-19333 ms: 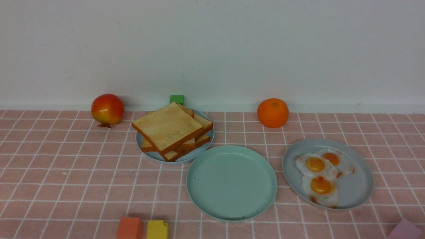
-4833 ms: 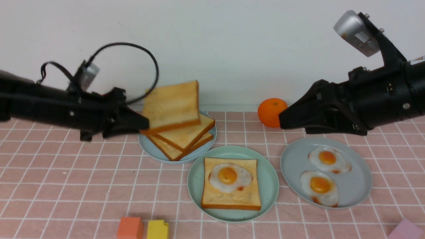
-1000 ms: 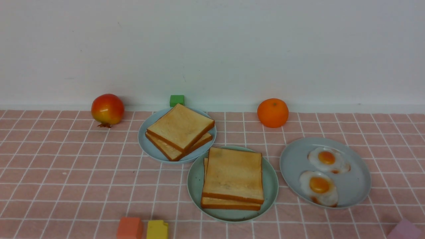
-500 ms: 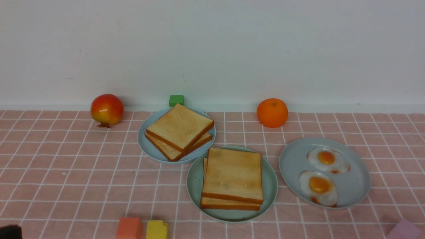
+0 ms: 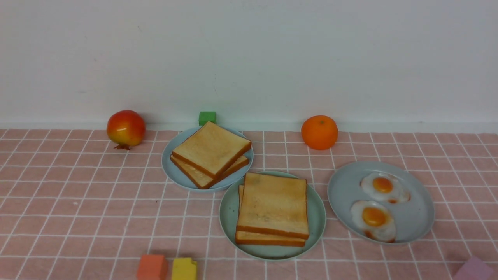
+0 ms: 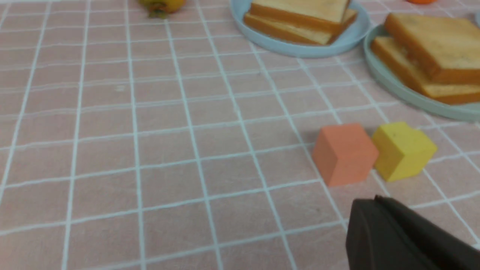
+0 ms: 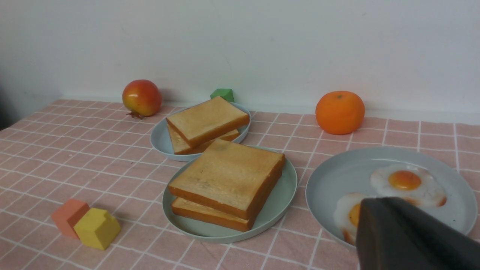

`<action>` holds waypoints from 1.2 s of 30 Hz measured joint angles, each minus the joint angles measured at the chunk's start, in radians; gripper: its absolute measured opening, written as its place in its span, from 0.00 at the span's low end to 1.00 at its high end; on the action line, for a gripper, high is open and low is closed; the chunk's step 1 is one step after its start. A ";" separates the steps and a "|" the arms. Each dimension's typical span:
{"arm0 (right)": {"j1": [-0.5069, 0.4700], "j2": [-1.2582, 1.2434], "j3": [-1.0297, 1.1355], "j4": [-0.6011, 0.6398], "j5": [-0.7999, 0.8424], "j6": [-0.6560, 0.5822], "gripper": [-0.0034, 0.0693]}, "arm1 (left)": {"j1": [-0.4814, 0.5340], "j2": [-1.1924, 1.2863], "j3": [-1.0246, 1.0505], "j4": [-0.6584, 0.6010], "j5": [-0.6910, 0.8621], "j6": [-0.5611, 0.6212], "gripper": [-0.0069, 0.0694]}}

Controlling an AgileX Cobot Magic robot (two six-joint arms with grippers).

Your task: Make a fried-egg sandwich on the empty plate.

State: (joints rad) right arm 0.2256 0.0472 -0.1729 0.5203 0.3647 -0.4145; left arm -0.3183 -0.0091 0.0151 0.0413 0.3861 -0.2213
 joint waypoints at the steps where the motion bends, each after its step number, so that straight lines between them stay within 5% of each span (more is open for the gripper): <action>1: 0.000 0.000 0.000 0.000 0.001 0.000 0.08 | 0.008 0.000 -0.001 0.000 0.006 -0.005 0.11; 19: 0.000 0.000 0.000 0.000 0.006 0.000 0.10 | 0.296 0.000 -0.002 -0.016 0.005 -0.036 0.11; 36: 0.000 0.000 0.000 0.000 0.021 0.000 0.14 | 0.292 0.000 -0.002 -0.016 0.005 -0.036 0.11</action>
State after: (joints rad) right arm 0.2256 0.0472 -0.1729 0.5202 0.3855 -0.4145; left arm -0.0262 -0.0091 0.0133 0.0250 0.3908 -0.2576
